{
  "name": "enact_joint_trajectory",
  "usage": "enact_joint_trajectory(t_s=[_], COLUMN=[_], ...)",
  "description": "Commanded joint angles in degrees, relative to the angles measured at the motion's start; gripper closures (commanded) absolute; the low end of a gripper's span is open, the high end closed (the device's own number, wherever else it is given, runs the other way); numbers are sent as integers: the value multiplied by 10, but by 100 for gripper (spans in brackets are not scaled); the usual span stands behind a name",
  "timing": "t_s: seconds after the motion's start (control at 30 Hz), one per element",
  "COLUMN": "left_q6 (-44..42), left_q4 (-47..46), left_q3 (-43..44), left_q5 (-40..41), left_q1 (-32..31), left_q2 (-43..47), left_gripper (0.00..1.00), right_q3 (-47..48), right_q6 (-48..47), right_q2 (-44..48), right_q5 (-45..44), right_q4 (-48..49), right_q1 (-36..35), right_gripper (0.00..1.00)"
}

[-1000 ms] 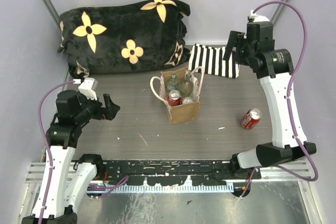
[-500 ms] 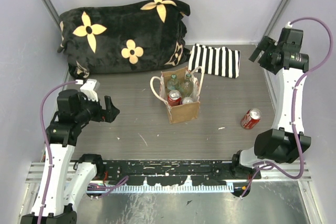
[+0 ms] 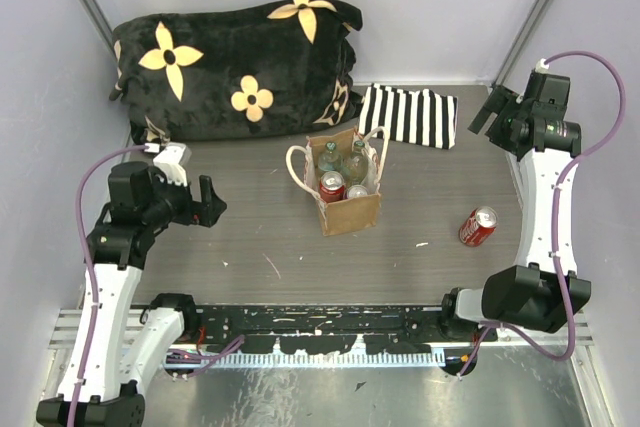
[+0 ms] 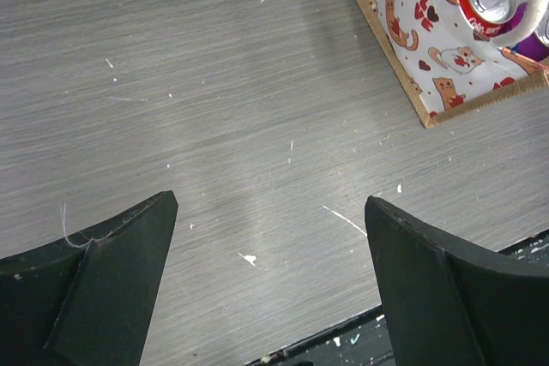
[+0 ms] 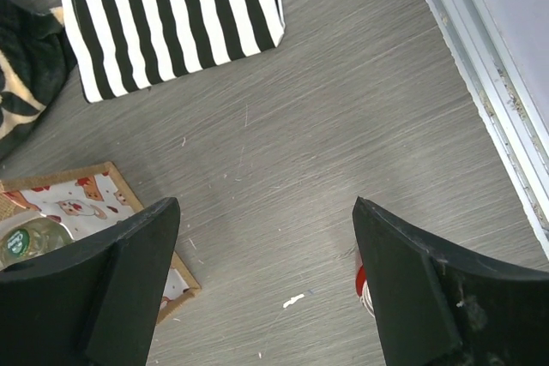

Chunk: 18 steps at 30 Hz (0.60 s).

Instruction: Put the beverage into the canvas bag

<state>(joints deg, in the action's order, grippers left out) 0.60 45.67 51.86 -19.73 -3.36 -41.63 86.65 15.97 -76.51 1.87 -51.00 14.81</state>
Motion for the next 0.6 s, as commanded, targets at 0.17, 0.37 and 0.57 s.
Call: enact_joint_trajectory(t_s=[0.17, 0.37, 0.57], left_q6=[25, 42, 33], left_q4=[-94, -112, -148], left_q3=[-38, -67, -82], left_q5=[-16, -35, -52], left_q1=[3, 3, 3], left_q2=[-12, -20, -34], left_gripper=[2, 2, 2], right_q3=[24, 30, -70], right_q6=[-17, -36, -29], right_q2=[-7, -32, -7], right_q5=[-34, -51, -68], right_q4=[-5, -71, -75], right_q1=[5, 6, 7], right_gripper=[12, 12, 12])
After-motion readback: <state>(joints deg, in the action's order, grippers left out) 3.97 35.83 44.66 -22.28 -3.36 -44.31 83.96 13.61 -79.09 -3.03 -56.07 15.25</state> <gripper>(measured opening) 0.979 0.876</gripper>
